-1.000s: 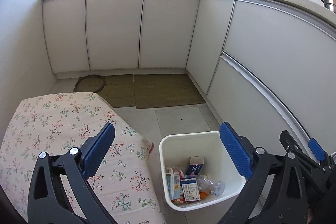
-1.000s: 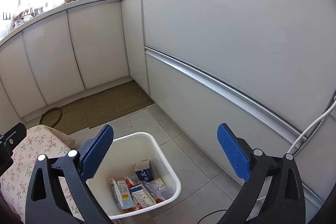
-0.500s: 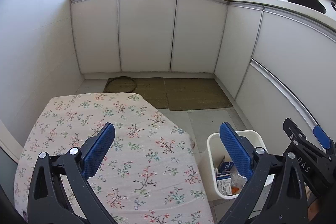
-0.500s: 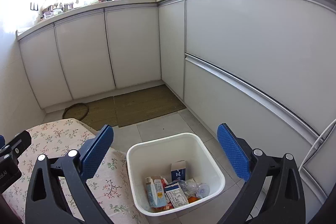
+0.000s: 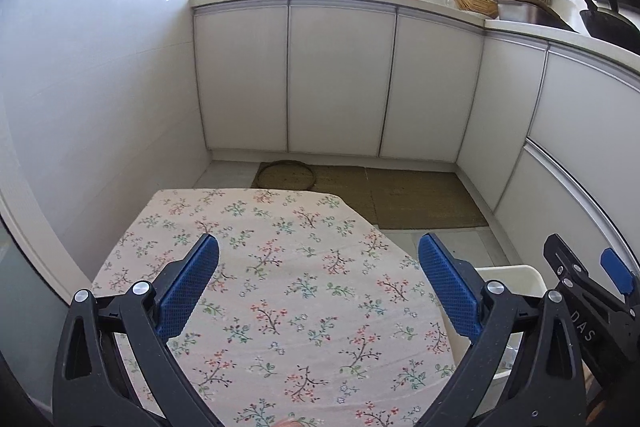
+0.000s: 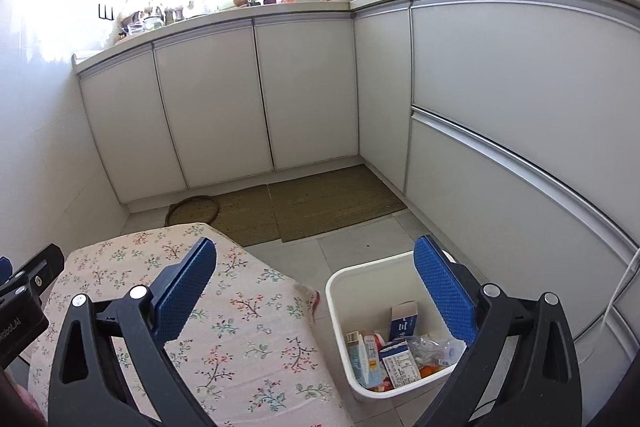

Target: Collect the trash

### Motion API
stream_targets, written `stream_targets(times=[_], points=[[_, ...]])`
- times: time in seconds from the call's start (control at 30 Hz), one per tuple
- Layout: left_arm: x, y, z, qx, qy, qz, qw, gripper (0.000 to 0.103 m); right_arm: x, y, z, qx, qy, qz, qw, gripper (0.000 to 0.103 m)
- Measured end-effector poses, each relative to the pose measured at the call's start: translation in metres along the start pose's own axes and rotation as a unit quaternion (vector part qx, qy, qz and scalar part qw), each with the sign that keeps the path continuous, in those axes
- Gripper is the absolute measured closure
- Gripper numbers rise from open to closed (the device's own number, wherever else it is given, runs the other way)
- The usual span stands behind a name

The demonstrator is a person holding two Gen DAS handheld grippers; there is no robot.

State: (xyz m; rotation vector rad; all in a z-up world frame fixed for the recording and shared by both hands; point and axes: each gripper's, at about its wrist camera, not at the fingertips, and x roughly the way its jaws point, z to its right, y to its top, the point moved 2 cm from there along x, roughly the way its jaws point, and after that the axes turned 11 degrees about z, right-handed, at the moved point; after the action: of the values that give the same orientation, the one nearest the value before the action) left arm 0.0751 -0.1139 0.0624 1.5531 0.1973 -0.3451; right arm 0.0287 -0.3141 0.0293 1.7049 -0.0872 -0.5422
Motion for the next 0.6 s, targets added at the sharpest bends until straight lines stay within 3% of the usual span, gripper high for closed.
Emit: stream_targets(times=[0.1,0.6], points=[[-0.012,0.002,-0.009,0.007,0.013,0.023,0.9996,0.007,-0.008,-0.002,-0.016,-0.012,0.016,0.01,1.0,0.007],[-0.02,0.002,-0.048,-0.02,0.029,-0.01,0.9993,0.007,-0.023,-0.011,-0.044,-0.032,0.036,0.004,0.999,0.007]])
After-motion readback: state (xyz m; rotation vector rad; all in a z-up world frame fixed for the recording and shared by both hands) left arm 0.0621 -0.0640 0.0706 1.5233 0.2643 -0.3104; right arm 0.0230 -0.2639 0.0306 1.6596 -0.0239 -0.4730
